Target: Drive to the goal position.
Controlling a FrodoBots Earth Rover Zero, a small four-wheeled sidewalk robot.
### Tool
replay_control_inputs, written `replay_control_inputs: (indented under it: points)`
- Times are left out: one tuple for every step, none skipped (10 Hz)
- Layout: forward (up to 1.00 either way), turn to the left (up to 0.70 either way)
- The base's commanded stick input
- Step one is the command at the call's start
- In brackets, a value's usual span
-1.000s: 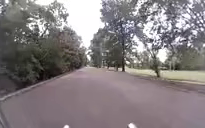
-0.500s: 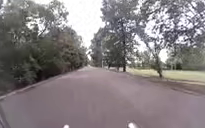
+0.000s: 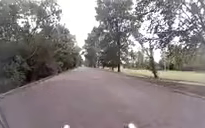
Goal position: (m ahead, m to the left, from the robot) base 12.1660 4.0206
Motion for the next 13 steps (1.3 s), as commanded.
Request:
replay_control_inputs:
  points:
    - [0.70, -0.35]
    - [0.70, -0.35]
    - [0.70, -0.19]
    - [0.70, 0.00]
    - [0.70, 0.00]
    - [0.70, 0.00]
    - [0.70, 0.00]
    - [0.70, 0.00]
    - [0.70, 0.00]
    - [0.70, 0.00]
    - [0.70, 0.00]
    - [0.70, 0.00]
    - [0.70, 0.00]
